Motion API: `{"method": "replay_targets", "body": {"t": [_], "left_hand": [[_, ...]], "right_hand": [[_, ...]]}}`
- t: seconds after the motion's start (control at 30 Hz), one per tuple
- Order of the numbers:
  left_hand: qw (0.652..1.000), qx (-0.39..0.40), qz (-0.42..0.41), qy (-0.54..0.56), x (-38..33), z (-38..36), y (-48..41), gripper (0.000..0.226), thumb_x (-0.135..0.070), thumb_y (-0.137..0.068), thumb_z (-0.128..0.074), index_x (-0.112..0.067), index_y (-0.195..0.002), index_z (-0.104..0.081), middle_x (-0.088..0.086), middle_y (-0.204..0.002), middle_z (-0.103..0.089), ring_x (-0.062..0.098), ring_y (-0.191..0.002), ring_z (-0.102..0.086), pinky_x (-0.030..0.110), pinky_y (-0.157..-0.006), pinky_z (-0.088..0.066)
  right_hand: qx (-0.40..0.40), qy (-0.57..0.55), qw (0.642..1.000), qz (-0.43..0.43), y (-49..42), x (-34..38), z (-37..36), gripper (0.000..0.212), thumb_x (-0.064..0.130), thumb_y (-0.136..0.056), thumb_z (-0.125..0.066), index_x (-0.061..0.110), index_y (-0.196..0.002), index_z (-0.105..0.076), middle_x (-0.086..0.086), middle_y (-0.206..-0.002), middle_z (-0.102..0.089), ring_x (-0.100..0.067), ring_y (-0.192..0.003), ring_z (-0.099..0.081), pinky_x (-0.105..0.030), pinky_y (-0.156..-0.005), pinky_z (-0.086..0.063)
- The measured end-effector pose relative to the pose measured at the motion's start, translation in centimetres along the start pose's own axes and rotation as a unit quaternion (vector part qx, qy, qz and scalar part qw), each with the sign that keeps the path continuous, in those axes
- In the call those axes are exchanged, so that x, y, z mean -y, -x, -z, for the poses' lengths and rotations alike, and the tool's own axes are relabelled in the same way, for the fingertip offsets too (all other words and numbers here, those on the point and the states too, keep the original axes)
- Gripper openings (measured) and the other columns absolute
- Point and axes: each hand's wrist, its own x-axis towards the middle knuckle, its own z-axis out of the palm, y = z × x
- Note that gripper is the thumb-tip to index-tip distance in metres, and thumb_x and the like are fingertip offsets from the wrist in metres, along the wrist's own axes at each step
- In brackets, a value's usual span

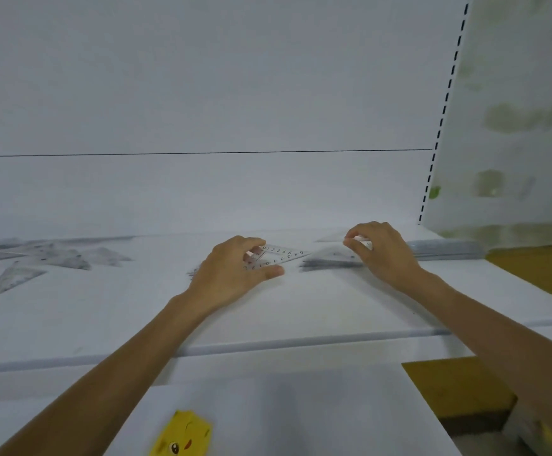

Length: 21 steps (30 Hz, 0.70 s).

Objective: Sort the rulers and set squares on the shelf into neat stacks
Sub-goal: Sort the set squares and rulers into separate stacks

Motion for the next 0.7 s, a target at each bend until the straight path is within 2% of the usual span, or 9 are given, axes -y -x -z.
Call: {"method": "replay_targets", "body": {"t": [0.1, 0.27, 0.4, 0.6, 0.7], "left_hand": [[1.0, 0.002, 0.007, 0.005, -0.5, -0.6, -0.4, 0.069, -0.067, -0.06, -0.064, -0.029, -0.117, -0.058, -0.018, -0.101, -0.055, -0.007, -0.085, -0.051, 0.015, -0.073, -0.037], [1.0, 0.0, 0.026, 0.017, -1.0, -1.0, -0.3, 0.082, -0.076, -0.049, -0.053, -0.029, -0.117, -0.058, -0.021, -0.099, -0.054, -0.006, -0.088, -0.051, 0.018, -0.075, -0.037], [1.0, 0.0, 0.03, -0.004, -0.6, -0.7, -0.2, 0.064, -0.061, -0.064, -0.067, -0.028, -0.118, -0.058, -0.019, -0.099, -0.055, -0.002, -0.088, -0.052, 0.011, -0.071, -0.036], [1.0, 0.0, 0.025, 0.002, -1.2, -0.7, -1.1, 0.055, -0.047, -0.071, -0.072, -0.024, -0.119, -0.058, -0.011, -0.106, -0.057, 0.004, -0.093, -0.053, 0.019, -0.08, -0.036], [1.0, 0.004, 0.007, -0.002, -1.9, -1.3, -1.8, 0.051, -0.044, -0.073, -0.072, -0.024, -0.117, -0.058, -0.007, -0.11, -0.058, 0.007, -0.097, -0.053, 0.023, -0.085, -0.04]], "right_hand": [[0.025, 0.007, 1.0, -0.001, -0.4, -0.4, -0.3, 0.019, 0.031, -0.09, -0.055, 0.018, -0.099, -0.065, -0.002, -0.106, -0.065, -0.019, -0.102, -0.049, -0.024, -0.077, -0.03], [0.089, 0.01, 0.996, -0.019, -0.6, -0.2, -1.7, 0.027, 0.035, -0.09, -0.054, 0.019, -0.111, -0.057, -0.003, -0.109, -0.06, -0.019, -0.109, -0.045, -0.032, -0.086, -0.038], [0.121, 0.016, 0.992, -0.03, -0.6, -0.4, -2.1, 0.03, 0.036, -0.09, -0.052, 0.017, -0.112, -0.058, -0.004, -0.112, -0.06, -0.019, -0.109, -0.048, -0.032, -0.087, -0.039], [0.116, 0.017, 0.993, -0.017, -0.1, 0.1, -1.2, 0.032, 0.035, -0.092, -0.048, 0.018, -0.117, -0.058, -0.002, -0.122, -0.057, -0.019, -0.117, -0.044, -0.03, -0.092, -0.035], [0.108, 0.012, 0.994, 0.014, 1.5, 0.6, 0.4, 0.029, 0.031, -0.093, -0.047, 0.02, -0.118, -0.056, 0.0, -0.122, -0.056, -0.016, -0.113, -0.044, -0.026, -0.09, -0.034]]}}
